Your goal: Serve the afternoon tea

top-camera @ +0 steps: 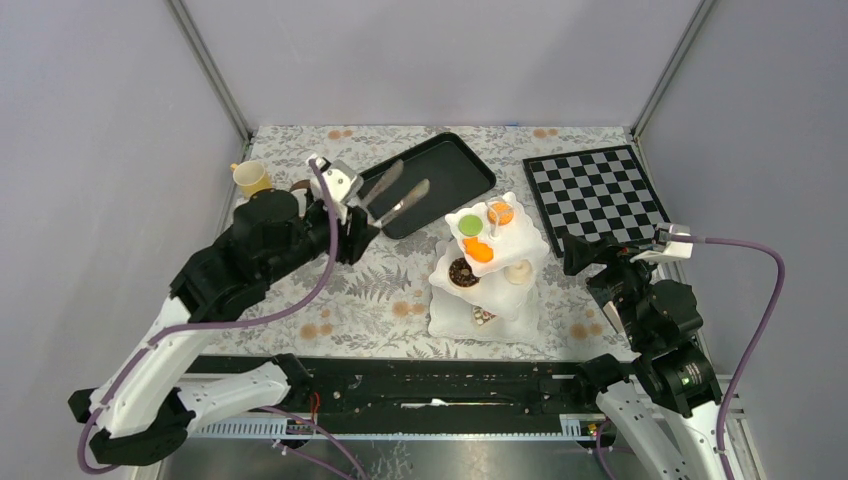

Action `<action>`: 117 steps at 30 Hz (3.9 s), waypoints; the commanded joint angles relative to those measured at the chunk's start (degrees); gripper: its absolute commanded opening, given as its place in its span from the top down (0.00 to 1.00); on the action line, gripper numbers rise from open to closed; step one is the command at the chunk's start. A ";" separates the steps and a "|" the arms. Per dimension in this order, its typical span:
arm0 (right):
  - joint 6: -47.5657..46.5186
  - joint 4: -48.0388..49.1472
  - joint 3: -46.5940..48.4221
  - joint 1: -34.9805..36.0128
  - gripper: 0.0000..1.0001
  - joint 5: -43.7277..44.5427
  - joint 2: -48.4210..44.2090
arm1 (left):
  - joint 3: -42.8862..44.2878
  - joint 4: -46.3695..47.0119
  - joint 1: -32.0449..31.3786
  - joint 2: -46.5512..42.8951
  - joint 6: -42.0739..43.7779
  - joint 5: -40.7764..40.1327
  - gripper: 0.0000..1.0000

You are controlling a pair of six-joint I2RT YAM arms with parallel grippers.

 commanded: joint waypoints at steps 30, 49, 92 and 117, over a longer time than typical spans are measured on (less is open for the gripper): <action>0.18 0.58 0.64 0.28 0.02 -0.22 -1.98 | -31.13 60.00 17.22 30.87 -15.81 -12.11 0.47; 0.71 1.46 -1.32 0.28 0.02 -0.93 -3.09 | -4.17 50.13 27.62 63.35 1.84 17.04 0.41; 2.50 2.07 -4.03 0.28 0.02 -5.39 -6.72 | -33.52 35.36 65.41 32.09 -48.99 10.11 0.71; 4.11 3.17 -4.51 0.28 0.02 -7.38 -4.95 | -47.93 33.33 63.13 31.06 -48.49 14.60 0.74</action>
